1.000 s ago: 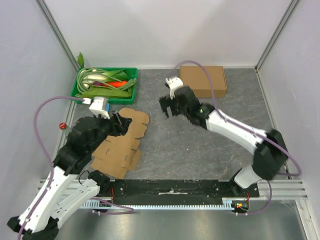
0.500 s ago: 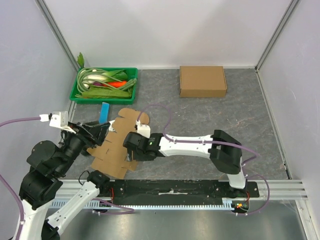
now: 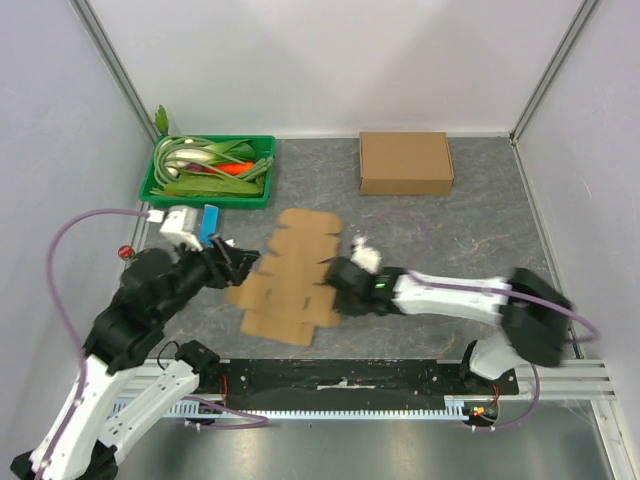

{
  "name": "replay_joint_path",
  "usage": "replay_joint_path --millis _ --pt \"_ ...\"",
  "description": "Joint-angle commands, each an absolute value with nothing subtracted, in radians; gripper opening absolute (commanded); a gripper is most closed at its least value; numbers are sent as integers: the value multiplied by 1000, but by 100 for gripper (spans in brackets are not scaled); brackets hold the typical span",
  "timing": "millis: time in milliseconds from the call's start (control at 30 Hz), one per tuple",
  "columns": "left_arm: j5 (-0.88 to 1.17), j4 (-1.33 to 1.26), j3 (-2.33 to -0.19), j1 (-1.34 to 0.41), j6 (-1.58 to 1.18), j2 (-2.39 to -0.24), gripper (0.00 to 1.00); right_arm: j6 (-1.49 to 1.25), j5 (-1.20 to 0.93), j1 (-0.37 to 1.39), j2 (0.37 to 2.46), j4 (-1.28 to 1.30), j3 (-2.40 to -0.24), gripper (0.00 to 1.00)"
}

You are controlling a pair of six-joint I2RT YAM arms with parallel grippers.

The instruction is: Fold the paper box

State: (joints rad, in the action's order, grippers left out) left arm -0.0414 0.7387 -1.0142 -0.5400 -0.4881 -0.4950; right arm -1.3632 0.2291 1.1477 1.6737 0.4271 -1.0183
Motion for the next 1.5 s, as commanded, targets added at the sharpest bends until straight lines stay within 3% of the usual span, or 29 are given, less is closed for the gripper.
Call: replay_joint_path --millis 0,167,300,400,600,767,967,1067,1167,1200,1233,1267,1300,1333,1467 --pt "43 603 -869 -537 -708 -554 76 -1319 397 1014 1186 377 -740 0" --pt "196 279 -632 -537 -1010 -581 78 -1413 362 732 829 356 -560 0" --pt "261 -148 -381 -545 -1260 -696 83 -1514 284 624 721 275 -479 0" --pt "235 -440 -354 -595 -1368 -834 85 -1589 240 597 701 218 -440 0" --pt "111 -719 -365 -715 -1584 -1173 86 -1698 195 597 724 83 -380 0" --pt "75 -677 -365 -736 -1801 -1346 86 -1710 225 592 690 86 -387 0" --pt "140 -816 -429 -755 -1879 -1555 82 -1733 157 591 730 97 -400 0" --pt "60 -911 -433 -753 -1867 -1614 75 -1732 150 592 709 129 -403 0" --pt "23 -991 -428 -715 -1717 -1632 34 -1666 144 592 674 158 -399 0" --pt "56 -961 -433 -706 -1653 -1620 20 -1620 146 592 664 169 -406 10" --pt "72 -945 -433 -695 -1610 -1609 15 -1465 141 589 657 179 -419 51" --pt "90 -908 -430 -686 -1564 -1600 12 -1357 126 588 666 186 -469 73" --pt "148 -881 -428 -671 -1472 -1588 10 -1203 67 586 684 210 -513 87" --pt "179 -853 -425 -635 -1407 -1544 9 -981 58 586 749 283 -575 98" --pt "463 -527 -553 -505 -1015 -1442 9 -461 -41 586 925 683 -936 98"
